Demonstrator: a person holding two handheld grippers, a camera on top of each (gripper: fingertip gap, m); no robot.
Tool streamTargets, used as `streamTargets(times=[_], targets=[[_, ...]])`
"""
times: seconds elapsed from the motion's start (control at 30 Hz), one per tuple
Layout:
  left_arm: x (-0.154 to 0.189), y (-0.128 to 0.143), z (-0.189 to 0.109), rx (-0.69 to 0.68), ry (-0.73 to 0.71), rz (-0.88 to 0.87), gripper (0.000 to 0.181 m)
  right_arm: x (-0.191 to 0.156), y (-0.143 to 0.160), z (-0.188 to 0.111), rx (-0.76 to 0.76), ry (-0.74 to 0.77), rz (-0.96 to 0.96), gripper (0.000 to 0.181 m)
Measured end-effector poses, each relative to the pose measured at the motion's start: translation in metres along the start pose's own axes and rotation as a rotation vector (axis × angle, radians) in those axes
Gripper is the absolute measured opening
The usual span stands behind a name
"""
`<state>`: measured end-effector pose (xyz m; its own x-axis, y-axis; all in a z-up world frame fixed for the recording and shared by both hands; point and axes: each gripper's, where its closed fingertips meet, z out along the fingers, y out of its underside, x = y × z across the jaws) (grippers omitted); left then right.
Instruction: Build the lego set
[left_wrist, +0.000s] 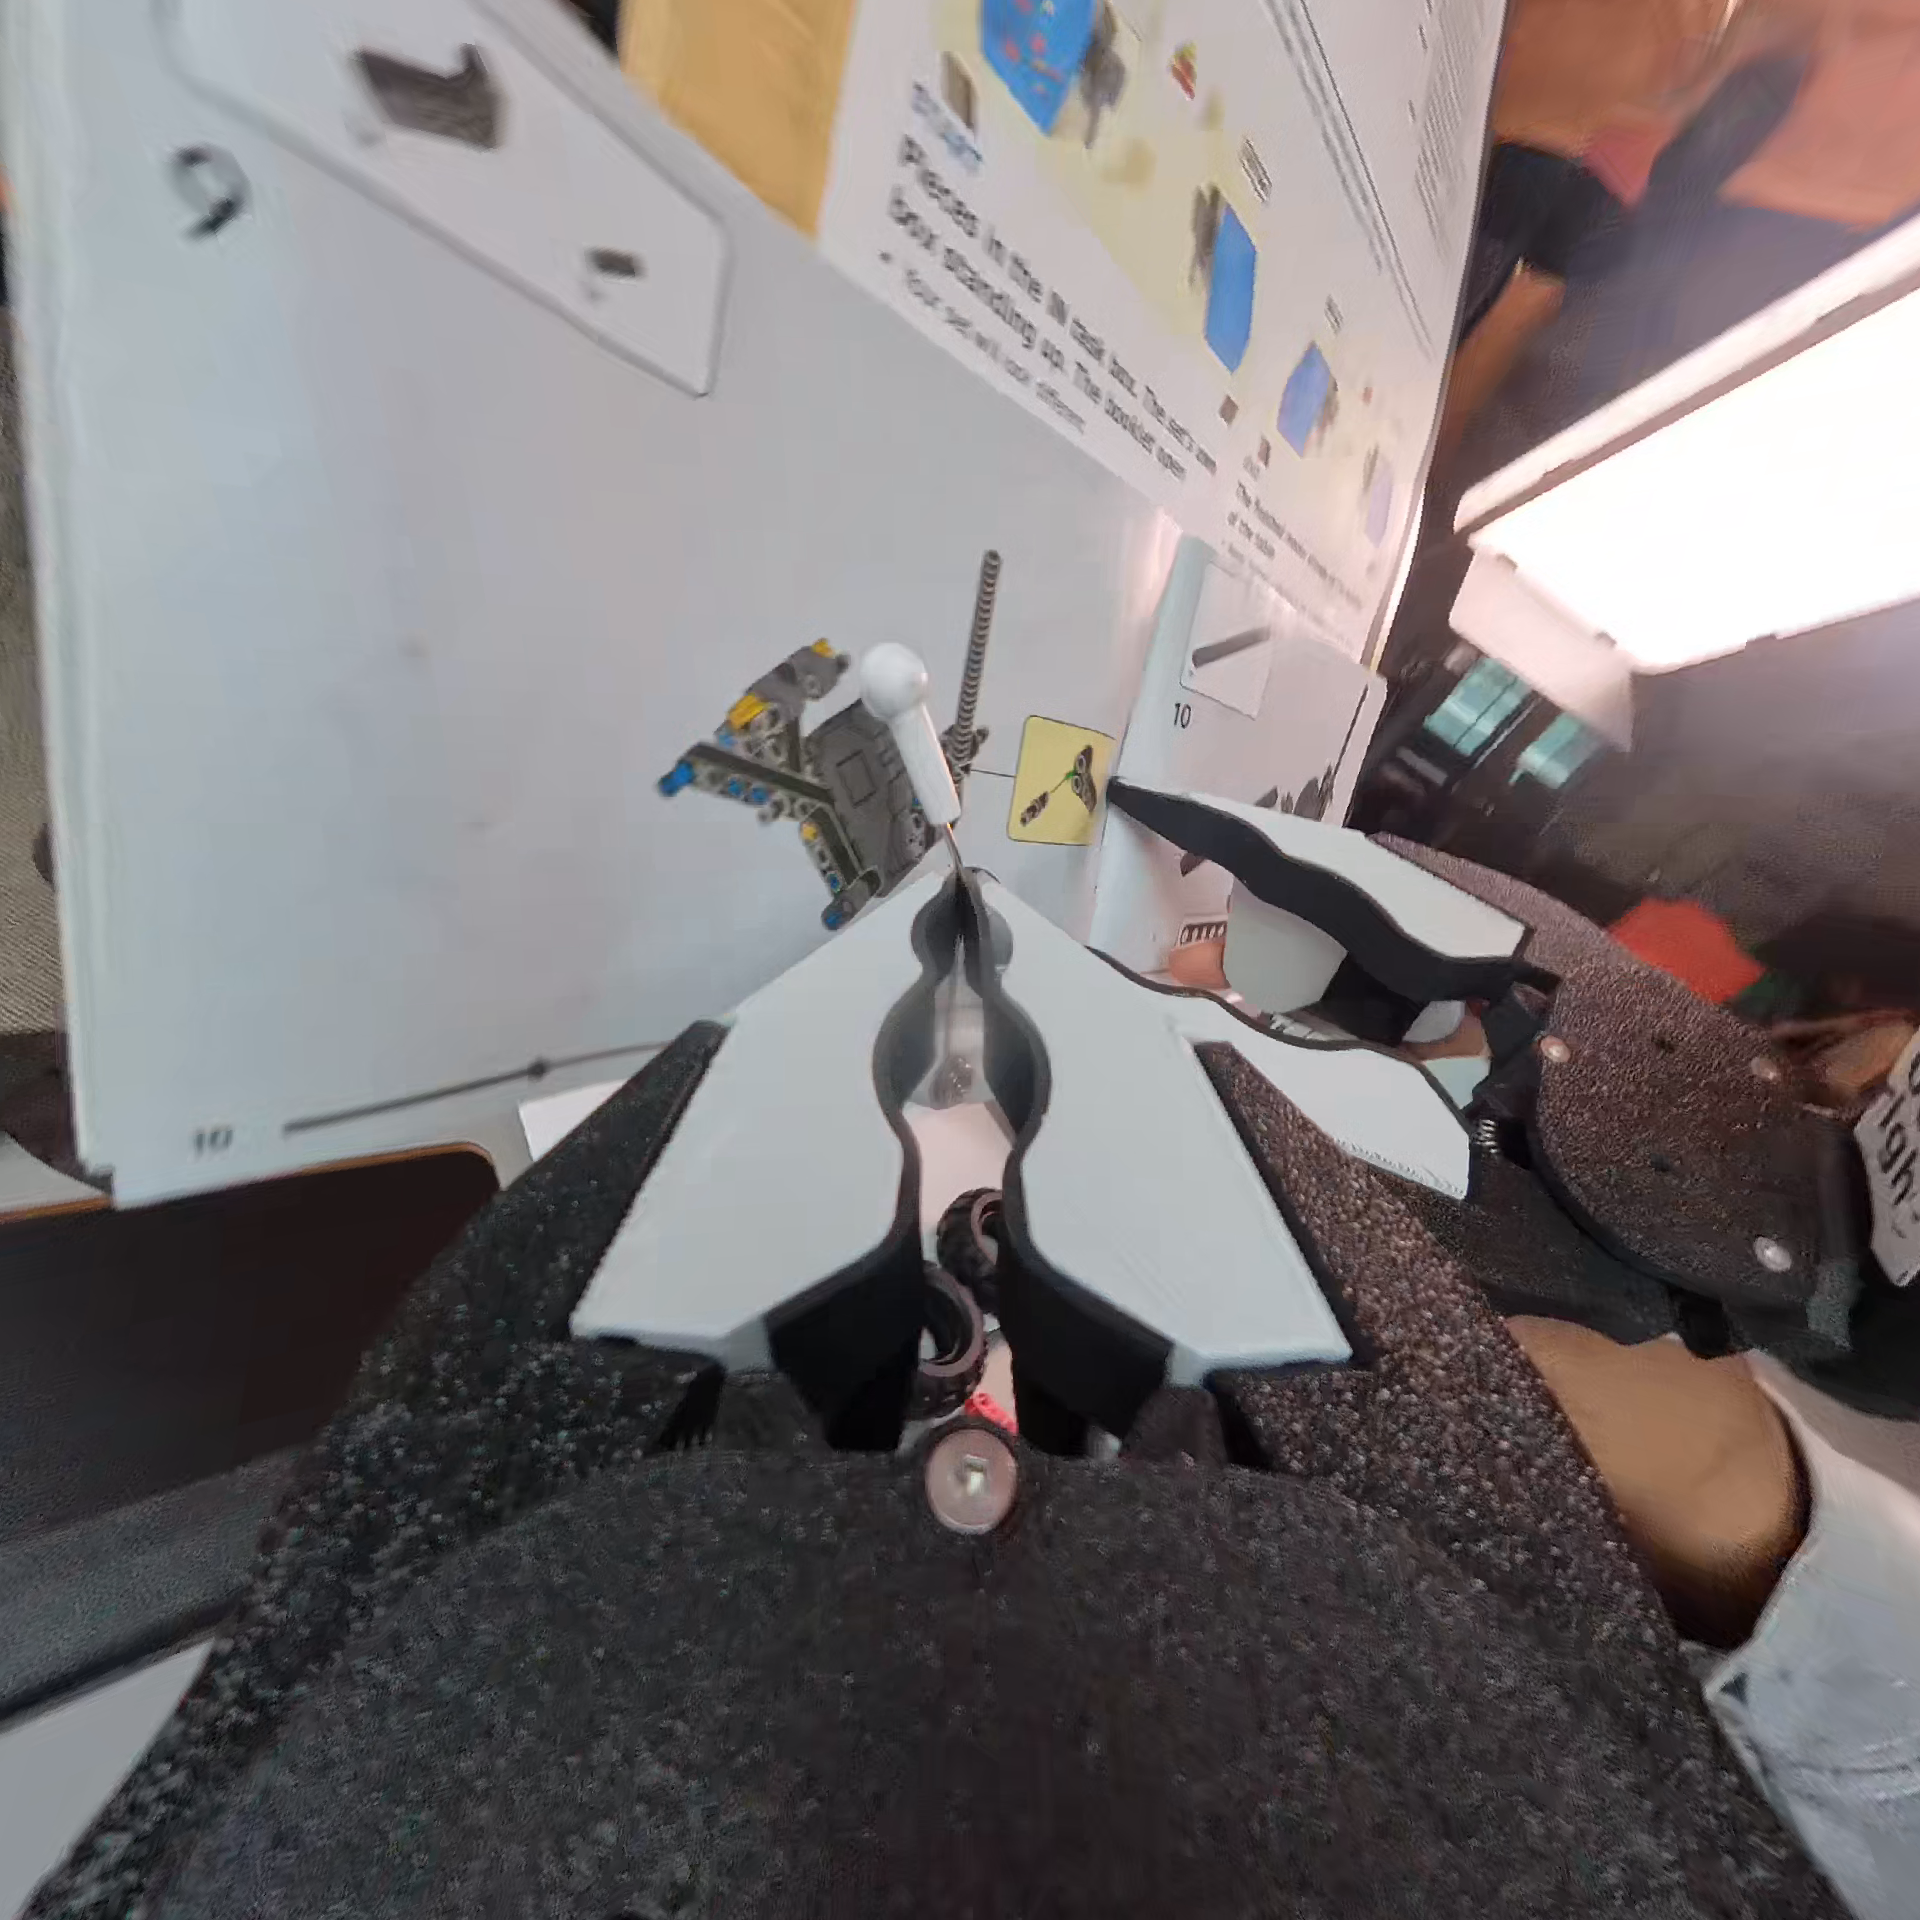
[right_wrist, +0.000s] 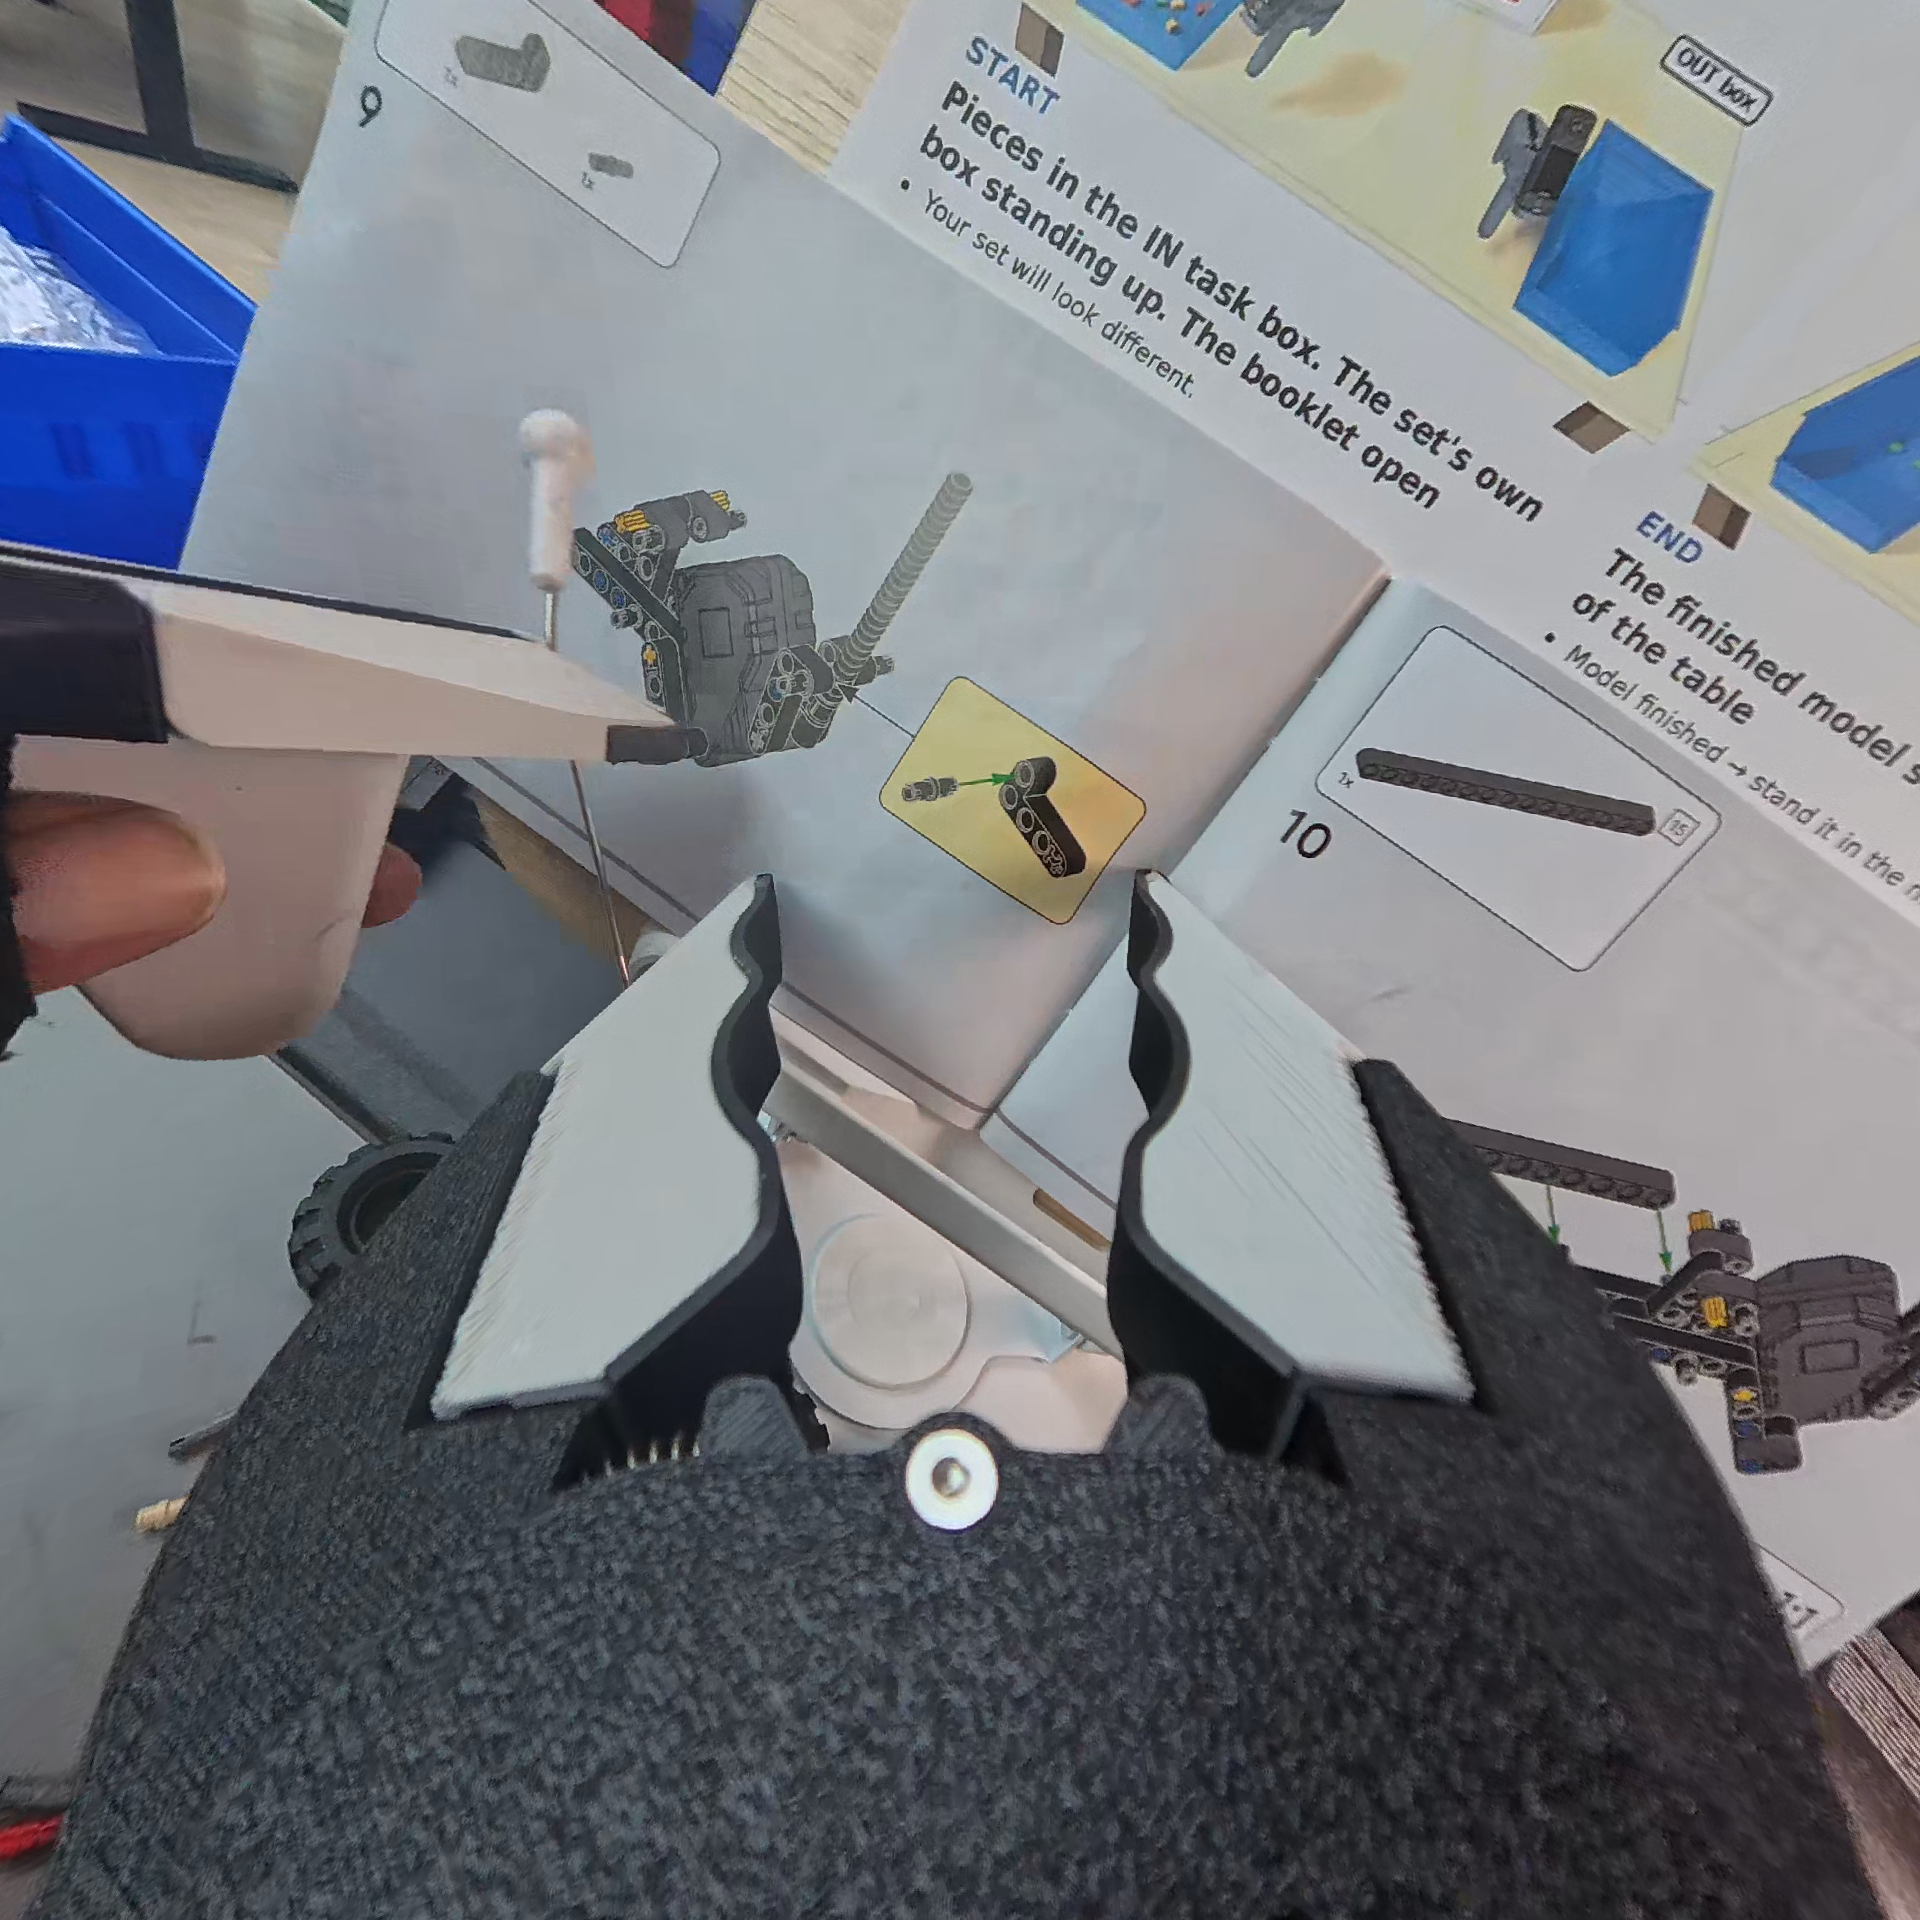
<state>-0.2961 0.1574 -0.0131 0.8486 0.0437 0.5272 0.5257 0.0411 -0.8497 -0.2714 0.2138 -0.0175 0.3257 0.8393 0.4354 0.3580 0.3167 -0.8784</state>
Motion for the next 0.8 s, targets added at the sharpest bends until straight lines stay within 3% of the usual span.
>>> streamTargets(times=[0.27, 0.43, 0.57, 0.63, 0.73, 0.8], targets=[[0.025, 0.015, 0.029, -0.248, 0.03, 0.535, 0.0, -0.001, 0.0, 0.001, 0.013, -0.033, -0.003, 0.07], [0.035, 0.04, 0.04, -0.431, 0.083, 0.935, 0.001, -0.001, 0.008, -0.005, 0.011, -0.044, -0.134, 0.063], [0.031, 0.045, 0.039, -0.554, 0.116, 0.934, 0.002, -0.011, 0.006, -0.012, 0.032, -0.127, -0.143, 0.073], [0.027, 0.053, 0.035, -0.639, 0.118, 0.934, 0.013, -0.006, 0.004, -0.023, 0.066, -0.123, -0.159, 0.076], [0.047, 0.043, 0.031, -0.532, 0.125, 0.931, 0.022, 0.011, 0.014, -0.052, 0.116, -0.074, -0.062, 0.068], [0.074, 0.041, 0.03, -0.445, 0.18, 0.9, 0.021, 0.03, 0.035, -0.069, 0.126, -0.011, 0.01, 0.065]])
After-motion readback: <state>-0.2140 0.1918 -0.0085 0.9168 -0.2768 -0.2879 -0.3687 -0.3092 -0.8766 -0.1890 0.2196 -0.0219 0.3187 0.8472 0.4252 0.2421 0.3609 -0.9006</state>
